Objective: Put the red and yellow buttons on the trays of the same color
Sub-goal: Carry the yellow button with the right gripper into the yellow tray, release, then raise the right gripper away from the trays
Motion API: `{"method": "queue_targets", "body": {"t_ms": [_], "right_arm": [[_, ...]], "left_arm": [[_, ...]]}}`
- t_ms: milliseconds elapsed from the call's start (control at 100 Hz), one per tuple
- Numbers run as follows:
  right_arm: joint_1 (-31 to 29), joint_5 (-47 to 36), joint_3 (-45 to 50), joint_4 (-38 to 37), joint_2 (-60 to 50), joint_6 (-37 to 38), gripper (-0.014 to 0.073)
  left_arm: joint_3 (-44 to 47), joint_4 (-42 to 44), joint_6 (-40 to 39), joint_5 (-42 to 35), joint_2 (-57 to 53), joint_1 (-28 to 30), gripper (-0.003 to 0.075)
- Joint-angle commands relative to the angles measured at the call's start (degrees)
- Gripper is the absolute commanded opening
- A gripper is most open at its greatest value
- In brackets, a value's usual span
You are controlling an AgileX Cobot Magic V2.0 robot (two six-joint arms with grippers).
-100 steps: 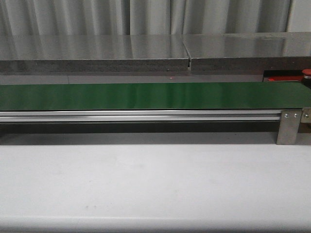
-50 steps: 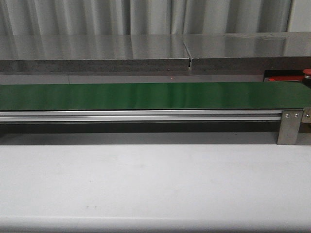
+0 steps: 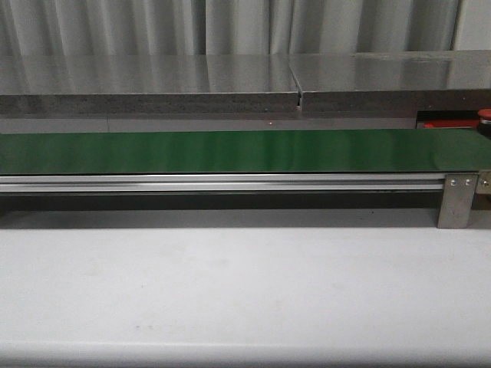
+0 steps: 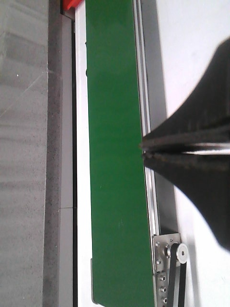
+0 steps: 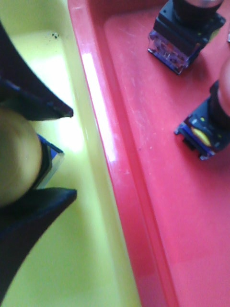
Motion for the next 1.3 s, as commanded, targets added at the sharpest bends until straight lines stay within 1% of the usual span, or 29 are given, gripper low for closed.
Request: {"method": "queue_targets", "body": {"t_ms": [0, 340, 610, 660, 710, 850, 920, 980, 1290], "right_arm": [[0.16, -2.48, -1.20, 1.44, -3.09, -0.54, 0.0195], [0.16, -3.72, -1.20, 1.44, -2.19, -0.78, 0.0195], [0.16, -2.46, -1.14, 1.44, 0.10, -0.78, 0.0203], [0.16, -2.39, -1.14, 1.44, 0.05, -0.78, 0.0225], [0.09, -1.93, -1.19, 1.44, 0.05, -0.78, 0.0264], [0.09, -1.46, -1.31, 1.44, -0.01, -0.78, 0.0436], [0.09, -1.38, -1.54, 1.44, -0.40, -0.78, 0.0497], [0.09, -1.56, -1.54, 1.38, -1.13, -0.78, 0.0517], [0.35, -3.38, -1.54, 1.65, -9.40, -0.78, 0.0517]], "left_arm": [[-1.51, -1.17, -0.13, -4.40, 0.46, -0.39, -0.0019], [-1.51, -1.17, -0.13, -4.40, 0.46, -0.39, -0.0019], [-1.51, -1.17, -0.13, -4.40, 0.46, -0.39, -0.0019], [-1.51, -1.17, -0.13, -4.40, 0.46, -0.39, -0.0019], [-1.51, -1.17, -0.13, -4.40, 0.46, -0.39, -0.0019], [-1.51, -1.17, -0.13, -4.40, 0.46, -0.39, -0.0019], [-1.51, -1.17, -0.13, -4.40, 0.46, -0.39, -0.0019], [-1.51, -1.17, -0.13, -4.40, 0.46, -0.39, -0.0019], [-1.51, -1.17, -0.13, -4.40, 0.46, -0.39, -0.0019]]}}
